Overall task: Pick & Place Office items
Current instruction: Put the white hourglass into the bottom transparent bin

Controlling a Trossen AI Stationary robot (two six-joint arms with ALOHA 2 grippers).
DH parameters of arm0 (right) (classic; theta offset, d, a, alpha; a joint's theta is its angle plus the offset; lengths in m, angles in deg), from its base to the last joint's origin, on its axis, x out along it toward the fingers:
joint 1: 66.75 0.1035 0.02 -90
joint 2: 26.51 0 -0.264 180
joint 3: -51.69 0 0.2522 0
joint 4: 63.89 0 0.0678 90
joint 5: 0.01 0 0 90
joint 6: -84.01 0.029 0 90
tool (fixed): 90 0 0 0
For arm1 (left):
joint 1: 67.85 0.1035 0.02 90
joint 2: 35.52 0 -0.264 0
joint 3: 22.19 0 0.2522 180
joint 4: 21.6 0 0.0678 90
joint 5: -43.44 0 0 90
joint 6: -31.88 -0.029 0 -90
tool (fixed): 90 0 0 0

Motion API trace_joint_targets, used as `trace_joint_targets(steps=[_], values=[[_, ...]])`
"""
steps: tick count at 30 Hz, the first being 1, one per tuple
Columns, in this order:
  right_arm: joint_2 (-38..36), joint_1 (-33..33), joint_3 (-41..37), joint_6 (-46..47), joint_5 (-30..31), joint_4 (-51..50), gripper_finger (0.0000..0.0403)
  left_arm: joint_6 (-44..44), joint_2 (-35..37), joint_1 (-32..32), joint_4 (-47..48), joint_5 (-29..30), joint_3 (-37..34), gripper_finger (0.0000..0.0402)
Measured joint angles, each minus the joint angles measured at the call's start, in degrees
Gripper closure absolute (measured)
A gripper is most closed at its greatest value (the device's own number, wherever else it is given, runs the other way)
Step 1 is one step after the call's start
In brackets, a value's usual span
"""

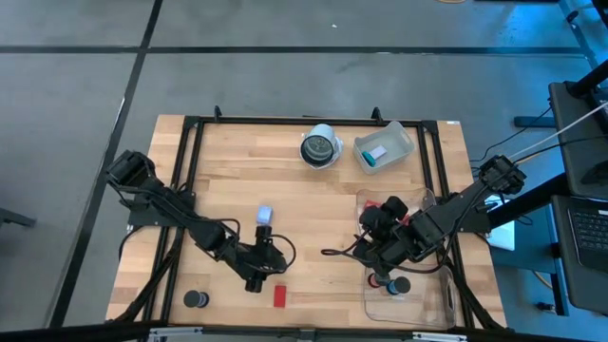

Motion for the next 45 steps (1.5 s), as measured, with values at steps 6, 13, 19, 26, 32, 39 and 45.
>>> trace_joint_targets(steps=[6,13,19,26,32,39,45], values=[[0.0,0.02,0.0,0.0,0.0,0.01,0.0069,1.15,0.0,-0.02,-0.24,1.75,0.0,0.0187],[0.0,0.0,0.0,0.05,0.24,0.34,0.0069,1.39,1.9,-0.02,-3.79,9.16,0.0,0.0182],[0.02,-0.12,0.0,-3.73,2.86,9.59,0.0069,-5.7,7.99,-0.07,-11.23,14.69,0.0,0.0183],[0.02,-3.7,0.0,-19.75,-0.42,30.21,0.0069,-24.17,16.01,-3.39,-21.94,18.71,0.02,0.0184],[0.02,-9.19,0.02,-37.8,-17.01,51.7,0.0069,-39.06,22.19,-9.87,-29.17,22.55,0.04,0.0184],[0.02,-12.8,0.02,-48.96,-27.0,64.47,0.0069,-49.36,23.32,-15.74,-34.25,22.18,0.04,0.0184],[0.84,-14.57,0.09,-51.36,-32.14,72.65,0.0069,-60.47,22.34,-15.64,-40.67,20.49,0.04,0.0185]])
